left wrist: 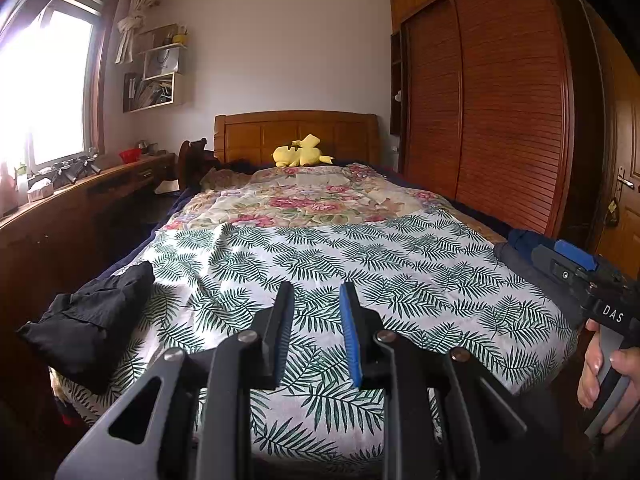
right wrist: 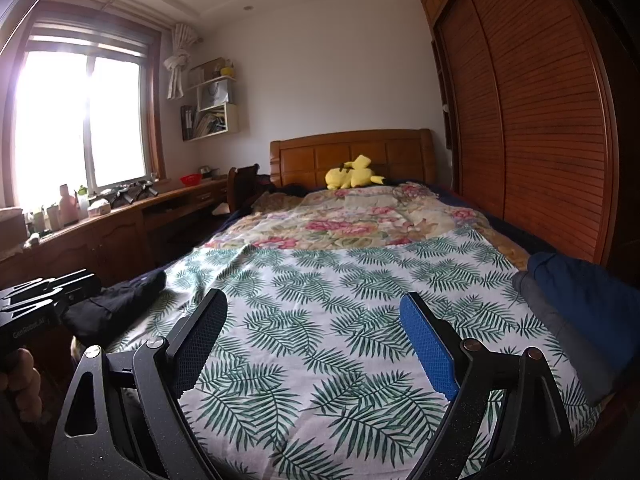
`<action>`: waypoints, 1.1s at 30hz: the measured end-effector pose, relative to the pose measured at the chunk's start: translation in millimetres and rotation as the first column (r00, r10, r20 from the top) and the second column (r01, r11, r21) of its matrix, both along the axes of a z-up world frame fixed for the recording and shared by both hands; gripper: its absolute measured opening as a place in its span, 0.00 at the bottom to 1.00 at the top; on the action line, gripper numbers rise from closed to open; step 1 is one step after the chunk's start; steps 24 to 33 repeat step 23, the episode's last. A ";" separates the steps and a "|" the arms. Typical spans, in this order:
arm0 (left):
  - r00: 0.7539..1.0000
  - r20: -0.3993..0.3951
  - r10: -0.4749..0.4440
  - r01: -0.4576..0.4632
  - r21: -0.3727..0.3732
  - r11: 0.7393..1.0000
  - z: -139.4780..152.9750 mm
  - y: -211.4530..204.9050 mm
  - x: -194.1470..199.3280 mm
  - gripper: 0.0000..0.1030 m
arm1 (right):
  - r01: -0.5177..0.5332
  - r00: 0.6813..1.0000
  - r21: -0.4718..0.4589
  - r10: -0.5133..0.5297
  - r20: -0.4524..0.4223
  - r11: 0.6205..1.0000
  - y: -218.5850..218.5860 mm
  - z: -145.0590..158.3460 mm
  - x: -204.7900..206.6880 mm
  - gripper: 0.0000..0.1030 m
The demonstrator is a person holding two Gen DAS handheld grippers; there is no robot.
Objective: Fold large clothes
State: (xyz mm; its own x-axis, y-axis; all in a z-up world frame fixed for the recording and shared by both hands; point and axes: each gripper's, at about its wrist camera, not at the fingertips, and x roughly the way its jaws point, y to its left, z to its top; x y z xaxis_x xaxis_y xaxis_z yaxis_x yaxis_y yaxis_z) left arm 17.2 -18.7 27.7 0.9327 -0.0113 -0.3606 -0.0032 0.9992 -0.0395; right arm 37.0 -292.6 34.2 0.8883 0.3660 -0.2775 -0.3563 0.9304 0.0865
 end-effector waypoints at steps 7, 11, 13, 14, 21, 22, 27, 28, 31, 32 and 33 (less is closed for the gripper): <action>1.000 -0.004 -0.004 0.004 -0.004 1.000 0.4 0.7 0.3 0.21 | -0.001 1.000 -0.001 0.001 0.002 1.000 -0.8 0.0 0.0 0.87; 1.000 -0.005 -0.001 0.001 -0.004 1.000 2.3 1.1 0.3 0.21 | -0.001 1.000 0.001 0.001 0.000 1.000 -0.8 0.0 0.3 0.87; 1.000 -0.005 -0.002 0.002 -0.004 1.000 2.2 1.4 0.2 0.21 | 0.001 1.000 0.000 -0.001 0.001 1.000 -0.2 -0.2 0.0 0.87; 1.000 -0.005 -0.001 0.001 -0.004 1.000 2.3 1.7 0.1 0.21 | 0.000 1.000 0.000 0.000 0.000 1.000 0.0 -0.3 -0.1 0.87; 1.000 -0.010 -0.002 0.002 -0.004 1.000 1.6 3.5 1.2 0.21 | -0.001 1.000 0.002 0.001 -0.004 1.000 -1.3 -0.7 -0.1 0.87; 1.000 -0.010 -0.002 0.002 -0.004 1.000 0.7 3.3 1.7 0.21 | 0.000 1.000 0.001 0.000 -0.005 1.000 -1.9 -0.8 0.2 0.87; 1.000 -0.011 -0.003 0.003 -0.004 1.000 0.3 2.6 2.1 0.21 | -0.001 1.000 0.001 0.001 -0.004 1.000 -2.1 -1.0 0.4 0.87; 1.000 -0.011 -0.003 0.003 -0.004 1.000 0.3 2.6 2.1 0.21 | -0.001 1.000 0.001 0.001 -0.004 1.000 -2.1 -1.0 0.4 0.87; 1.000 -0.011 -0.003 0.003 -0.004 1.000 0.3 2.6 2.1 0.21 | -0.001 1.000 0.001 0.001 -0.004 1.000 -2.1 -1.0 0.4 0.87; 1.000 -0.011 -0.003 0.003 -0.004 1.000 0.3 2.6 2.1 0.21 | -0.001 1.000 0.001 0.001 -0.004 1.000 -2.1 -1.0 0.4 0.87; 1.000 -0.011 -0.003 0.003 -0.004 1.000 0.3 2.6 2.1 0.21 | -0.001 1.000 0.001 0.001 -0.004 1.000 -2.1 -1.0 0.4 0.87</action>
